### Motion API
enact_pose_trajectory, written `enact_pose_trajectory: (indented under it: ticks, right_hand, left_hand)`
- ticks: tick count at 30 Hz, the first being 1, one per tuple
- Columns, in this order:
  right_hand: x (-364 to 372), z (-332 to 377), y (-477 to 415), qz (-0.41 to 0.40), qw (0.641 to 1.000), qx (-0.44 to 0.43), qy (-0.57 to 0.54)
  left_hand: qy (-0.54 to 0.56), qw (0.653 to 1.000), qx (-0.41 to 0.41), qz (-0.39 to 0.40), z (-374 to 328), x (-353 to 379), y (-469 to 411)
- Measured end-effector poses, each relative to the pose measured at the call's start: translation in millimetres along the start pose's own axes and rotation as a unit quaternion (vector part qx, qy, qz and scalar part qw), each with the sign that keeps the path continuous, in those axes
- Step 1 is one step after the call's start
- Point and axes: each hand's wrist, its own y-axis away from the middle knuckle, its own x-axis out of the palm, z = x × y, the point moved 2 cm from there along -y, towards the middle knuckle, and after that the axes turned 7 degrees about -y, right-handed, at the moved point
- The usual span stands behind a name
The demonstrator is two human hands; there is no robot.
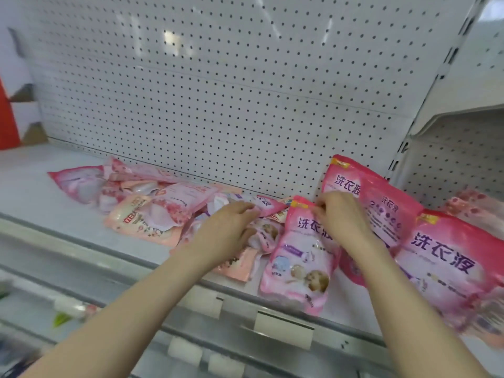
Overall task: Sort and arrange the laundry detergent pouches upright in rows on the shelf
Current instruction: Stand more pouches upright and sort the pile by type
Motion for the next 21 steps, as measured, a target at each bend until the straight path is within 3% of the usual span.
enact_pose_trajectory:
  ticks: [6, 11, 16, 21]
  right_hand:
    - [-70.2, 25.6, 5.7, -0.110, 0.992, -0.055, 0.007]
    - [-72.6, 16.7, -1.4, -0.142, 0.990, 0.009, 0.009]
    - [-48.7, 15.0, -3.7, -0.160, 0.981, 0.078, 0.075]
    - [-29.9, 20.0, -9.3, -0.226, 0.953, 0.121, 0.164]
  left_hand:
    - [-0.039, 0.999, -0.026, 0.014, 11.8, -3.5, -7.6]
    - [-0.055, 0.998, 0.002, 0.034, 30.7, 6.2, -28.1]
    - [-0.121, 0.980, 0.032, 0.153, 55.6, 18.7, -50.2]
    - [-0.199, 0.968, 0.077, 0.135, 67.8, 28.4, -59.9]
